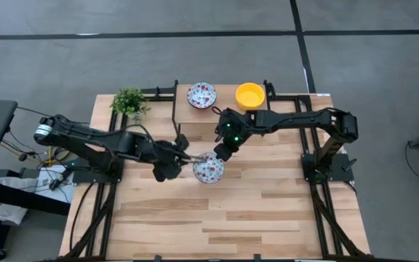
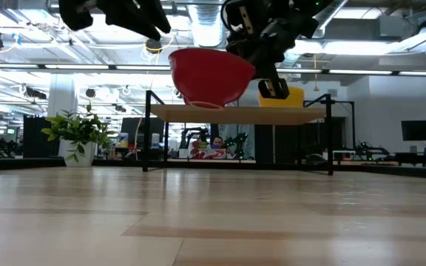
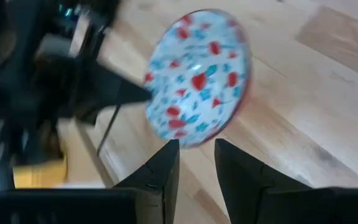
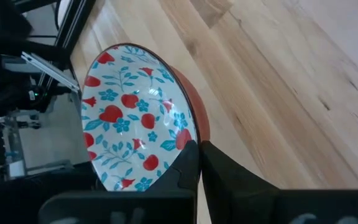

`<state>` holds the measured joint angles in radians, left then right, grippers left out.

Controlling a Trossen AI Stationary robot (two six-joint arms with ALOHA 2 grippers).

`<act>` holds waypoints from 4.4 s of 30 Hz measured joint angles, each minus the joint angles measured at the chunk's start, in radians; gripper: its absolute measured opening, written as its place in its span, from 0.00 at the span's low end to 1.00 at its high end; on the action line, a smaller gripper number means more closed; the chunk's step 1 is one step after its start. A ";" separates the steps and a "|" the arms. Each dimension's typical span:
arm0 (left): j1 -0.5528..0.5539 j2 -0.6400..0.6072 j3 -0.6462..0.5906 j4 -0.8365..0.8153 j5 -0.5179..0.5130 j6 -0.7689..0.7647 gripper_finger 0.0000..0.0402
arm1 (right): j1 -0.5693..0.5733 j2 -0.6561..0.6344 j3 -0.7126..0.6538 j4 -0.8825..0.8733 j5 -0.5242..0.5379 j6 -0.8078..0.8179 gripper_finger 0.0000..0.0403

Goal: Pick & Place Mini bowls
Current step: Stack the patterned bowl on top of the patterned bowl on the shelf

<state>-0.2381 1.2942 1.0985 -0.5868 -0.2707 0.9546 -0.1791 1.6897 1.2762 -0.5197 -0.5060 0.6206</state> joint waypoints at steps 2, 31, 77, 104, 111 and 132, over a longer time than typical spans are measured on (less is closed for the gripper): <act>-0.014 0.021 0.000 0.002 0.001 0.059 0.25 | 0.000 0.000 0.000 0.001 0.000 0.007 0.00; -0.024 0.096 -0.001 0.057 0.148 0.089 0.25 | 0.030 -0.001 0.000 0.065 -0.042 0.027 0.00; -0.065 0.146 -0.042 0.114 0.147 0.165 0.04 | 0.065 -0.004 0.002 0.099 -0.040 0.025 0.01; -0.070 0.144 -0.042 0.114 0.076 0.192 0.03 | 0.059 -0.160 -0.002 0.041 0.105 -0.005 0.27; -0.069 0.111 -0.042 0.108 -0.013 0.186 0.03 | 0.068 -0.283 -0.002 -0.037 0.227 -0.012 0.27; 0.098 -0.086 0.035 0.105 -0.103 -0.133 0.03 | 0.347 -0.500 0.000 -0.373 0.861 -0.046 0.27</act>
<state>-0.1398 1.2085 1.1334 -0.4815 -0.3738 0.8217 0.1674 1.1893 1.2762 -0.8922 0.3554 0.5747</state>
